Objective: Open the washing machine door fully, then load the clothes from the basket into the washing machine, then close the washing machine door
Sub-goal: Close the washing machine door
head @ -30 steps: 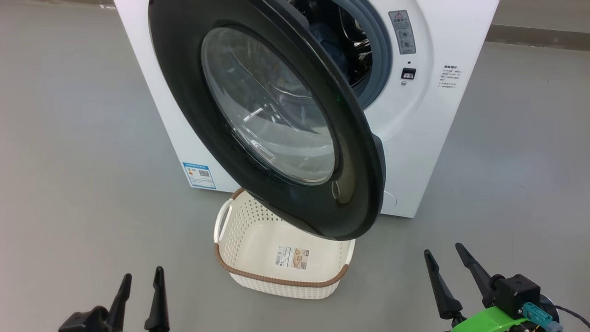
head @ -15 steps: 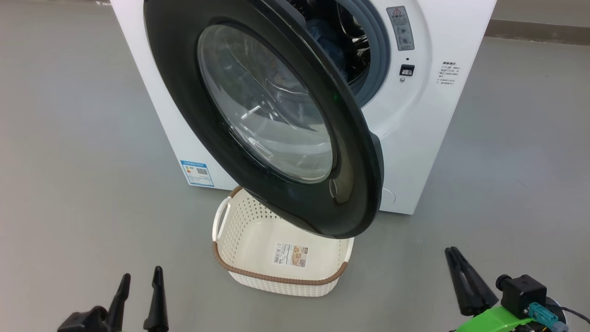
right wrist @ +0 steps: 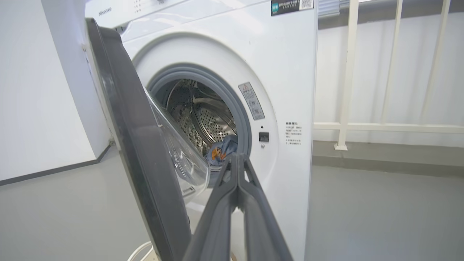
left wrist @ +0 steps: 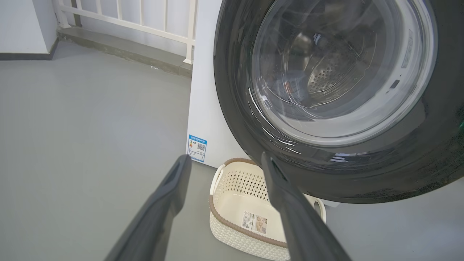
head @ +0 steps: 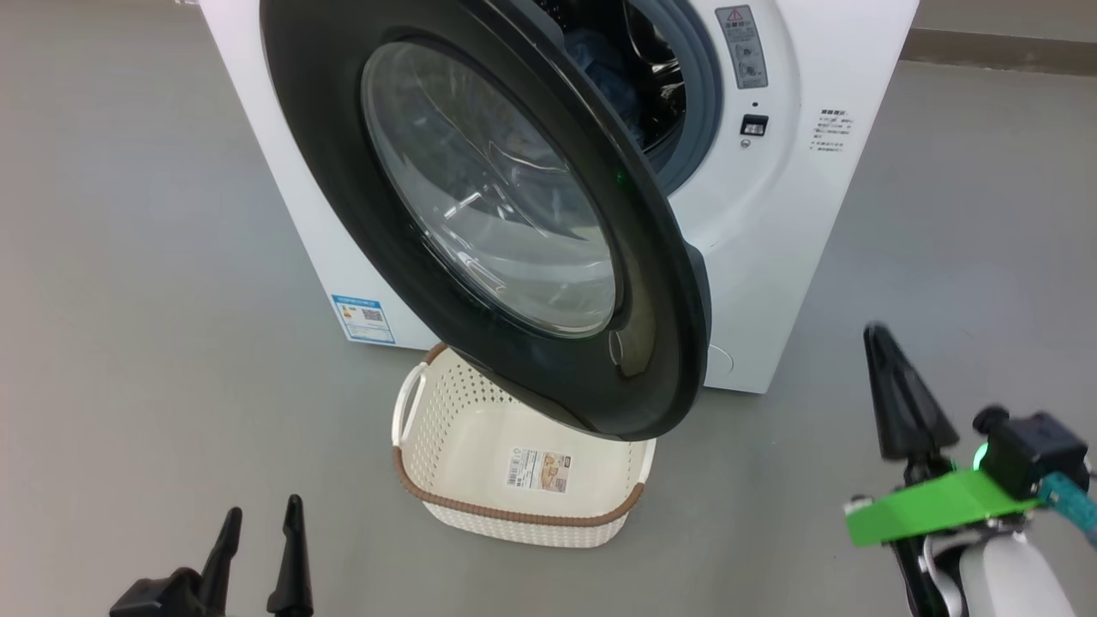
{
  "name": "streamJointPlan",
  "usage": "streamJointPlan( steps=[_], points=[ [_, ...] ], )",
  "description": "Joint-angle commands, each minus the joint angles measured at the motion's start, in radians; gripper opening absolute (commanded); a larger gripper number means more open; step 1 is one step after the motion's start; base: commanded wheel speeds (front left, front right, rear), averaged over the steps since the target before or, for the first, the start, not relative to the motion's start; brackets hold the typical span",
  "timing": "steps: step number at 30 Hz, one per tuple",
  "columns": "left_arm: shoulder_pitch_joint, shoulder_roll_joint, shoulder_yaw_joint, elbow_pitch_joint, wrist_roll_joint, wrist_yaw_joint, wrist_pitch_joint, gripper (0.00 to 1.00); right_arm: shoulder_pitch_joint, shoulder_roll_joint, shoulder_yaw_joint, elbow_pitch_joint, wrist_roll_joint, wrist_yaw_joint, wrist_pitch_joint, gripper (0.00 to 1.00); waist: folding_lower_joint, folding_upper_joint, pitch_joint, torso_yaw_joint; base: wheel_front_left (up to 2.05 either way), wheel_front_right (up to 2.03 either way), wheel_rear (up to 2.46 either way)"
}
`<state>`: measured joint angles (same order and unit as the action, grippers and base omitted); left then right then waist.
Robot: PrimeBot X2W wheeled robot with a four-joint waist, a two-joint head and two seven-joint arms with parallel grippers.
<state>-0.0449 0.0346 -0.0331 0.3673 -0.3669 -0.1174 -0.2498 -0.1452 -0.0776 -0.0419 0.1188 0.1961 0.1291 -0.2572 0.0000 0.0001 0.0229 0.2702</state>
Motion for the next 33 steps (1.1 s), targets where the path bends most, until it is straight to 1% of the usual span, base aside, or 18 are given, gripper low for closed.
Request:
streamJointPlan(
  steps=[1, 5, 9, 10, 11, 12, 13, 14, 17, 21, 27, 33],
  points=[
    [-0.020, 0.016, 0.033, -0.024, 0.010, 0.007, -0.012, 1.00, -0.057, 0.000, 0.042, -0.056, 0.015, 0.002, -0.005, 0.00, 0.0000, -0.0001, 0.002, -0.002, 0.00, 0.00, 0.00],
    [-0.020, 0.016, 0.032, -0.020, 0.019, 0.008, -0.012, 1.00, -0.105, 0.001, 0.119, -0.131, 0.024, 0.002, -0.005, 0.00, 0.0000, -0.0001, 0.002, -0.001, 0.00, 0.00, 0.00],
    [-0.023, 0.016, 0.027, -0.020, 0.021, 0.007, -0.012, 1.00, -0.141, 0.001, 0.238, -0.191, 0.034, 0.002, -0.005, 0.00, 0.0000, -0.0001, 0.006, 0.003, 0.00, 0.00, 0.00],
    [-0.023, 0.016, 0.027, -0.020, 0.021, 0.007, -0.012, 1.00, -0.141, 0.001, 0.238, -0.191, 0.034, 0.002, -0.005, 0.00, 0.0000, -0.0001, 0.006, 0.003, 0.00, 0.00, 0.00],
    [-0.023, 0.016, 0.025, -0.019, 0.020, 0.007, -0.012, 1.00, -0.152, 0.001, 0.300, -0.208, 0.039, 0.002, -0.005, 0.00, 0.0000, -0.0001, 0.006, 0.007, 0.00, 0.00, 0.00],
    [-0.024, 0.016, 0.024, -0.019, 0.020, 0.008, -0.012, 1.00, -0.154, 0.001, 0.329, -0.210, 0.043, 0.002, -0.005, 0.00, 0.0000, -0.0001, 0.006, 0.009, 0.00, 0.00, 0.00],
    [-0.024, 0.016, 0.024, -0.019, 0.020, 0.008, -0.012, 1.00, -0.154, 0.001, 0.329, -0.210, 0.043, 0.002, -0.005, 0.00, 0.0000, -0.0001, 0.006, 0.009, 0.00, 0.00, 0.00],
    [-0.024, 0.016, 0.022, -0.019, 0.019, 0.009, -0.012, 1.00, -0.155, 0.002, 0.354, -0.210, 0.047, 0.002, -0.005, 0.00, 0.0000, -0.0001, 0.006, 0.012, 0.00, 0.00, 0.00],
    [-0.025, 0.016, 0.019, -0.021, 0.017, 0.011, -0.012, 1.00, -0.149, -0.004, 0.424, -0.167, 0.058, 0.002, -0.005, 0.00, 0.0000, -0.0001, 0.008, 0.019, 0.00, 0.00, 0.00],
    [-0.027, 0.016, 0.014, -0.025, 0.013, 0.015, -0.012, 1.00, -0.145, -0.003, 0.477, -0.077, 0.075, 0.002, -0.005, 0.00, 0.0000, -0.0001, 0.014, 0.028, 0.00, 0.00, 0.00],
    [-0.037, 0.016, 0.006, -0.034, -0.001, 0.022, -0.012, 1.00, -0.178, 0.005, 0.492, 0.057, 0.086, 0.002, -0.005, 0.00, 0.0000, -0.0001, 0.046, 0.035, 0.00, 0.00, 0.00],
    [-0.061, 0.016, -0.012, -0.046, -0.031, 0.024, -0.012, 1.00, -0.244, 0.011, 0.470, 0.122, 0.080, 0.002, -0.005, 0.00, 0.0000, -0.0001, 0.103, 0.052, 0.00, 0.00, 0.00]
  ],
)
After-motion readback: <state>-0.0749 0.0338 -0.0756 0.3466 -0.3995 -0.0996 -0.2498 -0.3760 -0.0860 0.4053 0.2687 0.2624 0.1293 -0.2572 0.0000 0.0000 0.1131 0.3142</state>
